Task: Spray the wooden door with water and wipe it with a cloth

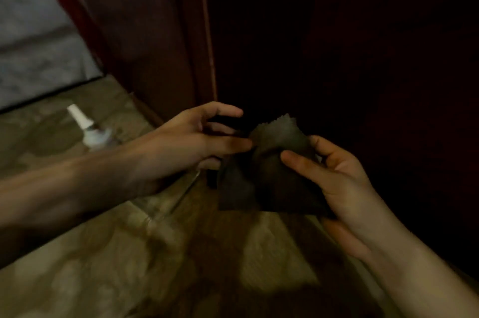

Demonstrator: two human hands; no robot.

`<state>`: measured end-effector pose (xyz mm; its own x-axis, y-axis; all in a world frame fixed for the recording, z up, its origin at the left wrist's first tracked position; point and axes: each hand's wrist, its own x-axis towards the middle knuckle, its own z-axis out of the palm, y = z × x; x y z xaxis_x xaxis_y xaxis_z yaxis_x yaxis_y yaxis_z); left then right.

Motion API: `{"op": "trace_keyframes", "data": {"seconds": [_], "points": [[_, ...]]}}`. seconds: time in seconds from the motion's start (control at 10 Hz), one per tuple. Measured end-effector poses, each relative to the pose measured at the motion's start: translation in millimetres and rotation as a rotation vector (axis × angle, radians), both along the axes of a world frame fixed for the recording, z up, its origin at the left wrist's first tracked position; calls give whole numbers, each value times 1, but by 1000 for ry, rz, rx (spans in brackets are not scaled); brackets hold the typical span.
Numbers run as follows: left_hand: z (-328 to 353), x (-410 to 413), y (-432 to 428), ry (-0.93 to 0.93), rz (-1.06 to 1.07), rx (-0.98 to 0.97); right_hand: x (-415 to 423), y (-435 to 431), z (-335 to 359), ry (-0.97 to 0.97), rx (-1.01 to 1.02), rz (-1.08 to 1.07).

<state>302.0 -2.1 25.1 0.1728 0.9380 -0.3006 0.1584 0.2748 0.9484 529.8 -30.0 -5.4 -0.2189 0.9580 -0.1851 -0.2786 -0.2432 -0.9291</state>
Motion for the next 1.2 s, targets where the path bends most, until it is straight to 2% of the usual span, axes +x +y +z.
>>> {"op": "trace_keyframes", "data": {"seconds": [0.1, 0.2, 0.3, 0.4, 0.5, 0.6, 0.8, 1.0, 1.1, 1.2], "points": [[-22, -25, -13, 10, 65, -45, -31, -8, -27, -9, -116, 26], [-48, -57, -24, 35, 98, -6, -63, -14, -54, -17, -184, 86], [-79, -96, -36, 151, 182, 58, -95, -20, -89, -138, -192, 102], [-116, -136, -40, 224, 219, 40, -141, -20, -131, -227, -253, 106], [-155, -174, -26, 293, 276, -10, -193, -10, -166, -285, -289, 145], [-184, -199, -2, 376, 329, -10, -232, 9, -192, -265, -351, 124], [-214, -216, 46, 581, 250, 94, -261, 46, -226, -317, -394, 26], [-246, -213, 57, 514, 324, -1, -265, 56, -247, -254, -487, 62], [-263, -217, 56, 572, 295, -22, -267, 62, -251, -289, -446, 92], [-271, -216, 49, 687, 293, 43, -262, 50, -257, -380, -405, 97]]}}
